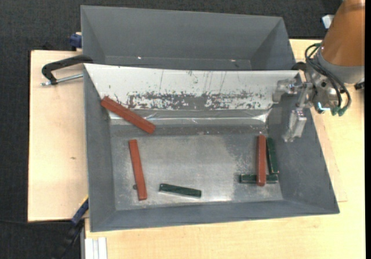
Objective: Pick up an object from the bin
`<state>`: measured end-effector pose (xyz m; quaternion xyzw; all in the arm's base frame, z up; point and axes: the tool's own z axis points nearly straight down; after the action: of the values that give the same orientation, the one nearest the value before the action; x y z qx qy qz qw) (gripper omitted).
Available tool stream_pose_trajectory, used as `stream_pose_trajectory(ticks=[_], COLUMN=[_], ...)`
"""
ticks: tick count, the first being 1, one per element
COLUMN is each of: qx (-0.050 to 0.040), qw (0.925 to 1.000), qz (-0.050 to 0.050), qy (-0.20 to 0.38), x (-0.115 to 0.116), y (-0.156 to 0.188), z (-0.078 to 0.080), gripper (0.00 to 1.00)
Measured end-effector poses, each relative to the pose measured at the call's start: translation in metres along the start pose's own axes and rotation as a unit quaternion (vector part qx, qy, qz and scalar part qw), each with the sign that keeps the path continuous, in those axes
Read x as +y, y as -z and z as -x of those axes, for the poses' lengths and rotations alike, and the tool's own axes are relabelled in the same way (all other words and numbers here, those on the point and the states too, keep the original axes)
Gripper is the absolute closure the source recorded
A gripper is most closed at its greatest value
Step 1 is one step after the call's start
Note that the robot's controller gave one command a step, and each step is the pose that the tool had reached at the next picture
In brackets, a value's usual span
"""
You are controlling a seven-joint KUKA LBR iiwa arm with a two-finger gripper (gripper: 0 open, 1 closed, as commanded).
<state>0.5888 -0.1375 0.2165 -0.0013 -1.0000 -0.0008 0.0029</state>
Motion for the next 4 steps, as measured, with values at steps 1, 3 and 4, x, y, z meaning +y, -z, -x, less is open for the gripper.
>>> stream_pose_trajectory(ticks=[1,3,4], qx=[-0.0044,-0.0036,-0.0049], qw=[1.0000,0.9999,0.9966], qz=[-0.001,-0.001,0.000], qy=[0.001,0.011,0.083], x=[0.001,0.027,0.012], y=[0.005,-0.109,-0.131], z=[0.002,-0.043,-0.067], gripper=[0.00,0.00,0.00])
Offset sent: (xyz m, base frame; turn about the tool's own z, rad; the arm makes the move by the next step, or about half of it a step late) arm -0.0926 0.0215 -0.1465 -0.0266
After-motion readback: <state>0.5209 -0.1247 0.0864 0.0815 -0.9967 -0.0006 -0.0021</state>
